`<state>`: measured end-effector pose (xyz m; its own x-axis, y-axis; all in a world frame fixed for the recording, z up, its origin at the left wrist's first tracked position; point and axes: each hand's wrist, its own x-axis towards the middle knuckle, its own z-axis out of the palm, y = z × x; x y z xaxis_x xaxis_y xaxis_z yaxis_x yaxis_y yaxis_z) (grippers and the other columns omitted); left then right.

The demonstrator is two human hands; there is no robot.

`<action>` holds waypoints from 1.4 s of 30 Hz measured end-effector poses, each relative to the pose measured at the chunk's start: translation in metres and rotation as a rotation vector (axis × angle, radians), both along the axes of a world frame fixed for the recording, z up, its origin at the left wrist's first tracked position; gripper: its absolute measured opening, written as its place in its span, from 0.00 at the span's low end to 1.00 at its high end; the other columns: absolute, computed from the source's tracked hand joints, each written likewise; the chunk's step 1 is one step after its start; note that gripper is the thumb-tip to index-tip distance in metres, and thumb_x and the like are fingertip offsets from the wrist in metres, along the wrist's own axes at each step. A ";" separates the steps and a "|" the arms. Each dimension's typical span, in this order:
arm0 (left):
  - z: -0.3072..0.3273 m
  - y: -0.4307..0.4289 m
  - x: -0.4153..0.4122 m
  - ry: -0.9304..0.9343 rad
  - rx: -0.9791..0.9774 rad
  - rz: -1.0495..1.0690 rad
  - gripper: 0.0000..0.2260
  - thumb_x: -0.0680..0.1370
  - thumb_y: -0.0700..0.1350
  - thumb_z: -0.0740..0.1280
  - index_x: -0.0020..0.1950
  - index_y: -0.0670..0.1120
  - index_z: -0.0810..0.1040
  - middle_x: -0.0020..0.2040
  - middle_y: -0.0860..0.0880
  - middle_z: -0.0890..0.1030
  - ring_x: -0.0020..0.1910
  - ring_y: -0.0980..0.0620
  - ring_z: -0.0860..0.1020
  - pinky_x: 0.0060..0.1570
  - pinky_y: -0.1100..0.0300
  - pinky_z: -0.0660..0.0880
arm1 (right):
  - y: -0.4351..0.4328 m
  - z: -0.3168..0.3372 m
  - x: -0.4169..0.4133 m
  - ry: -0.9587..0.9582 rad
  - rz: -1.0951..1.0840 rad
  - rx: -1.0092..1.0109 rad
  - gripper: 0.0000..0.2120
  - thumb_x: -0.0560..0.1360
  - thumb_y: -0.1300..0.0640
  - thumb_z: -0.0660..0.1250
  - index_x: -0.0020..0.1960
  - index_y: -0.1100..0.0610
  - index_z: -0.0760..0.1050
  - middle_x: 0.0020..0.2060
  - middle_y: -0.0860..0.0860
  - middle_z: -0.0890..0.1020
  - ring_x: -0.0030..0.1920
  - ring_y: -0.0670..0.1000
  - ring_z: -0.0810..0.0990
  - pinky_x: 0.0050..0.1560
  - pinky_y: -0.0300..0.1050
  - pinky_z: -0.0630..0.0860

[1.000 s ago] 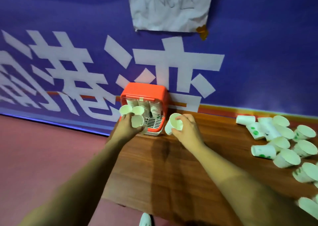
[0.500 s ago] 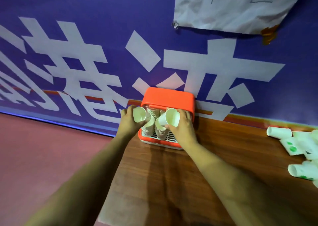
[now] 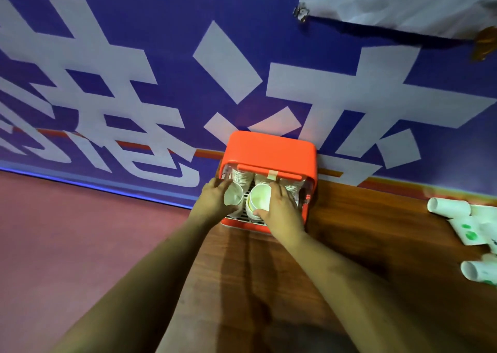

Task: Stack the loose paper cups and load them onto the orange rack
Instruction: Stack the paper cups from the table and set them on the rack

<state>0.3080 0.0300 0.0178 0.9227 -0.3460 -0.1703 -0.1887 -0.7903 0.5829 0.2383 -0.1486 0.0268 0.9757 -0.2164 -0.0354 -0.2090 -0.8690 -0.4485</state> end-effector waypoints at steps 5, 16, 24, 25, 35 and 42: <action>-0.015 -0.004 0.008 0.018 0.008 -0.012 0.37 0.71 0.49 0.77 0.76 0.46 0.65 0.73 0.45 0.68 0.69 0.43 0.69 0.68 0.50 0.68 | -0.004 -0.016 0.011 0.073 0.001 0.006 0.36 0.67 0.49 0.77 0.68 0.56 0.65 0.64 0.54 0.75 0.64 0.57 0.74 0.61 0.50 0.71; -0.016 -0.008 -0.016 -0.018 -0.111 0.118 0.35 0.70 0.49 0.76 0.73 0.44 0.66 0.66 0.42 0.70 0.66 0.42 0.68 0.64 0.49 0.70 | -0.021 -0.020 -0.004 0.055 -0.015 0.156 0.36 0.68 0.47 0.75 0.70 0.58 0.66 0.64 0.55 0.73 0.65 0.57 0.71 0.65 0.49 0.69; -0.004 -0.036 -0.095 -0.050 -0.133 0.101 0.18 0.73 0.45 0.72 0.61 0.43 0.76 0.62 0.47 0.72 0.60 0.51 0.72 0.61 0.57 0.70 | -0.096 -0.025 -0.105 0.125 -0.176 0.141 0.28 0.75 0.47 0.68 0.70 0.59 0.69 0.65 0.55 0.71 0.64 0.57 0.73 0.63 0.51 0.73; -0.004 -0.048 -0.106 -0.034 -0.118 0.077 0.17 0.73 0.43 0.72 0.60 0.42 0.76 0.60 0.46 0.73 0.59 0.50 0.73 0.59 0.57 0.70 | -0.111 -0.025 -0.121 0.130 -0.201 0.134 0.27 0.75 0.46 0.68 0.69 0.58 0.70 0.65 0.55 0.71 0.64 0.57 0.74 0.62 0.52 0.74; -0.004 -0.258 -0.234 0.147 -0.029 -0.251 0.13 0.76 0.49 0.68 0.56 0.44 0.79 0.53 0.48 0.77 0.52 0.49 0.77 0.52 0.56 0.74 | -0.284 -0.019 -0.319 0.179 -0.434 0.153 0.21 0.76 0.46 0.66 0.65 0.56 0.74 0.67 0.54 0.68 0.66 0.56 0.71 0.65 0.48 0.68; -0.009 -0.424 -0.343 0.209 -0.020 -0.532 0.11 0.78 0.46 0.67 0.57 0.43 0.78 0.50 0.50 0.74 0.54 0.49 0.74 0.47 0.61 0.67 | -0.403 -0.009 -0.465 0.056 -0.655 0.086 0.18 0.71 0.49 0.70 0.57 0.58 0.78 0.58 0.57 0.75 0.58 0.60 0.76 0.60 0.53 0.74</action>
